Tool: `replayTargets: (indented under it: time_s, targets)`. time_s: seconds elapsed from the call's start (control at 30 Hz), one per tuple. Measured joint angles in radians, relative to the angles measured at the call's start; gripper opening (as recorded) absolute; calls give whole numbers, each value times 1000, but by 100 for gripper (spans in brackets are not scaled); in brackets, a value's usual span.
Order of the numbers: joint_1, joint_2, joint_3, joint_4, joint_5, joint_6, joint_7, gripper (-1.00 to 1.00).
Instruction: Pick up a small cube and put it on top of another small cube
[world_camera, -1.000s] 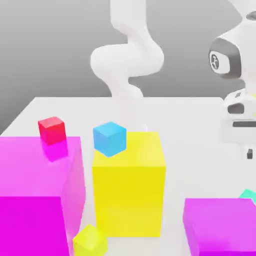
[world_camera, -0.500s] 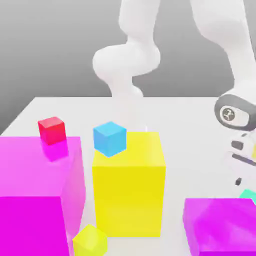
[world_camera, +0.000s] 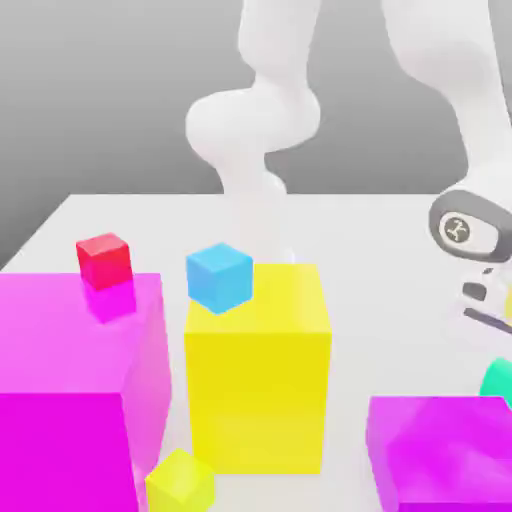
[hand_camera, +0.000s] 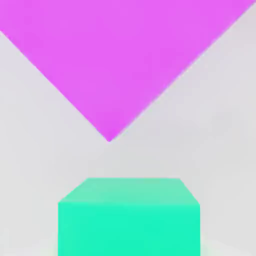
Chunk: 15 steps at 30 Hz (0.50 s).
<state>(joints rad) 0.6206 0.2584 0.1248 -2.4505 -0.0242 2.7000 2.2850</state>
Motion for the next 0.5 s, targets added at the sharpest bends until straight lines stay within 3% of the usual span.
replayTargets:
  time_s: [0.27, 0.5]
  targets:
    - [-180, -133, 48, -6, 224, -177, -574, -100]
    - [-301, -272, 5, -13, 301, -334, -1004, -100]
